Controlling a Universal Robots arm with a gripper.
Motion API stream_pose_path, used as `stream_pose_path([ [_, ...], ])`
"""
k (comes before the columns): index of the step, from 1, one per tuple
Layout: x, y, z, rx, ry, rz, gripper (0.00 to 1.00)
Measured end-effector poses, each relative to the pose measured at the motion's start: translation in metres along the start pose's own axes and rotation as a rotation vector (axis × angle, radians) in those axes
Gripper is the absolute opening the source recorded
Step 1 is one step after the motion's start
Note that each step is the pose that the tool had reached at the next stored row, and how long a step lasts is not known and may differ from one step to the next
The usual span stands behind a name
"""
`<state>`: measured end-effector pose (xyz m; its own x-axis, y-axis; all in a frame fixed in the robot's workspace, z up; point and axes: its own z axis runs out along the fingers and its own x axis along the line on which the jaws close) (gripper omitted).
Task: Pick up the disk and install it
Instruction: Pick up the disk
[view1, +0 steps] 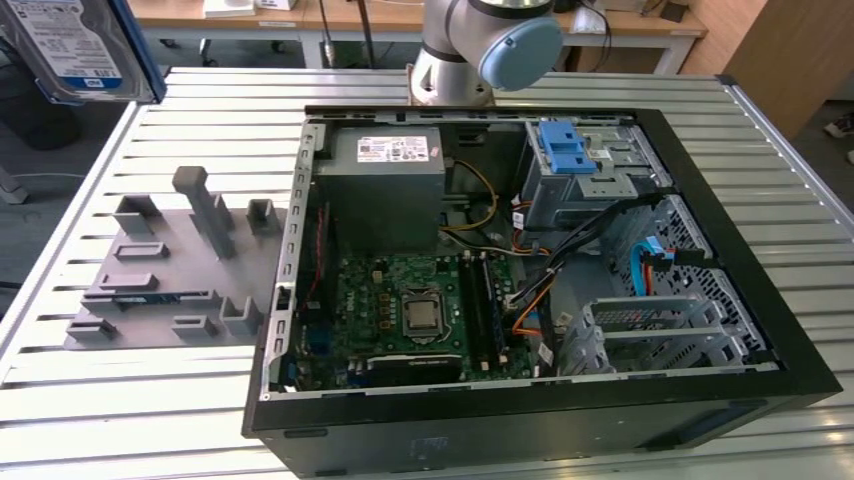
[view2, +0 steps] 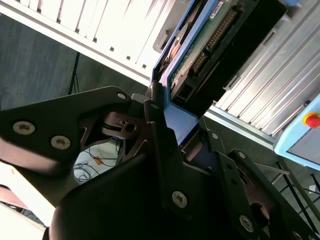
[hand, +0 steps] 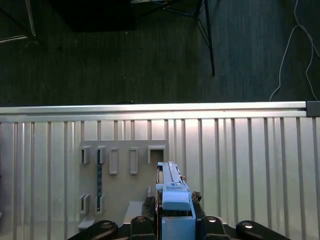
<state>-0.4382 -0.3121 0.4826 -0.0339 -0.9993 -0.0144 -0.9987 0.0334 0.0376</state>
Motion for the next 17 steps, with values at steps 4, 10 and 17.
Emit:
stream_pose_path([
  [4, -0.0002, 0.0002, -0.0045, 0.0003, 0.0000, 0.000, 0.36],
  [10, -0.0004, 0.0004, -0.0108, 0.0009, 0.0000, 0.000, 0.36],
  [17, -0.0005, 0.0003, -0.0112, 0.0009, 0.0000, 0.000, 0.36],
])
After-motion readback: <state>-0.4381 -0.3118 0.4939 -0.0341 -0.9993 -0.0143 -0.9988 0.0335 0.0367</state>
